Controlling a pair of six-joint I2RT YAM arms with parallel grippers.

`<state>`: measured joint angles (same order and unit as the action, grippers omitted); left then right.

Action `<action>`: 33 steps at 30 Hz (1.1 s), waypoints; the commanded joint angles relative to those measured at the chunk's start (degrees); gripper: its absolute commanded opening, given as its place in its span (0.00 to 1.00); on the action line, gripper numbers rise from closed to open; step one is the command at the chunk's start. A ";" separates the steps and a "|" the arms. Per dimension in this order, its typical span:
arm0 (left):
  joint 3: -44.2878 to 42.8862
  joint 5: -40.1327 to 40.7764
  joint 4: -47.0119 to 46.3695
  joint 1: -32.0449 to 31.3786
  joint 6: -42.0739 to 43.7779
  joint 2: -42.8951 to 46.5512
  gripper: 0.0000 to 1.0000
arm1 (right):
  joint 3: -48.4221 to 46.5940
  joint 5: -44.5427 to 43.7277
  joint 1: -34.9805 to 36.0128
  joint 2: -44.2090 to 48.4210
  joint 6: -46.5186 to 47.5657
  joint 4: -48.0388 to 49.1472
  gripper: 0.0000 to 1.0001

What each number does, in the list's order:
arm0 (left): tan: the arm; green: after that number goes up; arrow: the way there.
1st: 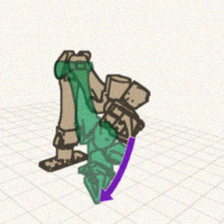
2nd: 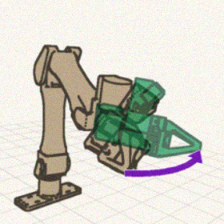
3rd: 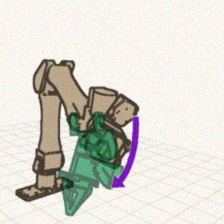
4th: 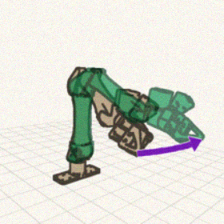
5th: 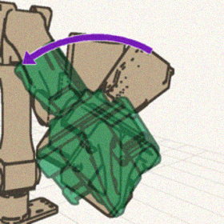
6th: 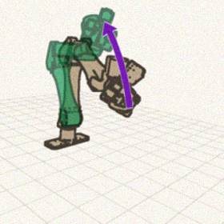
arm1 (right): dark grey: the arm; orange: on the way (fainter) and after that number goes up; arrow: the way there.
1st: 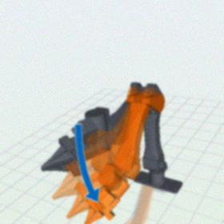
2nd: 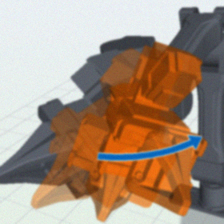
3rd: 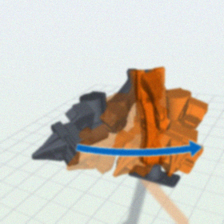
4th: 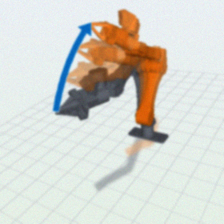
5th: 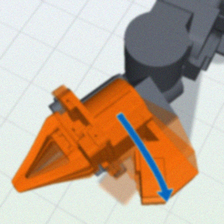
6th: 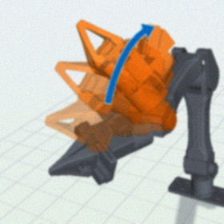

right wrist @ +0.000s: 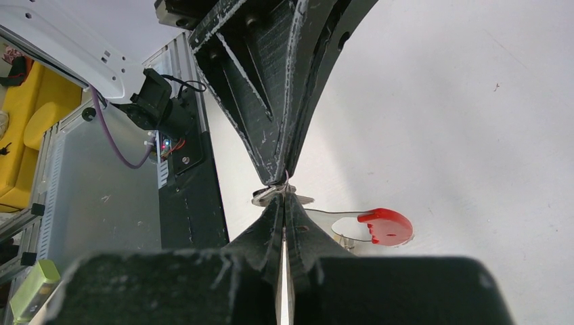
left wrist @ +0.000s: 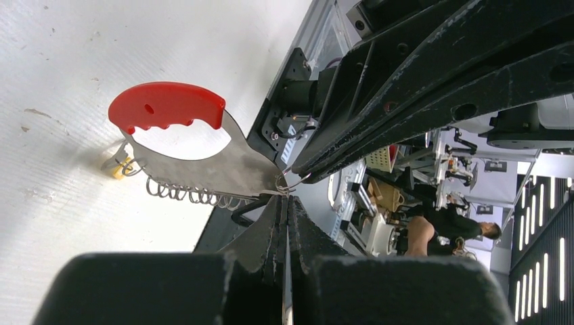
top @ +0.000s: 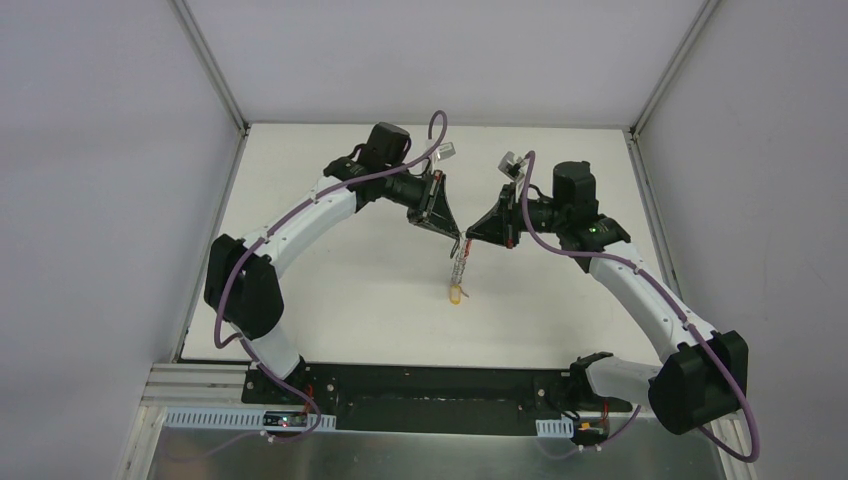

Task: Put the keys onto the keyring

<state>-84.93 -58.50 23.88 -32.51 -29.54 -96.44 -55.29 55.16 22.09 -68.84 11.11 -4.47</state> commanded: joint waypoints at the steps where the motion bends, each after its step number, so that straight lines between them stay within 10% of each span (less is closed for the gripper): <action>1: -3.07 -1.42 -0.41 0.83 0.80 1.35 0.00 | -0.27 2.97 -0.19 0.99 -0.61 2.97 0.00; 33: -5.51 -3.17 0.81 0.37 2.41 -1.12 0.00 | -0.04 2.94 0.18 0.46 -0.11 2.50 0.00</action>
<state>-87.77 -59.59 25.71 -32.18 -28.95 -97.41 -55.27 55.79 22.00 -68.84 10.96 -3.66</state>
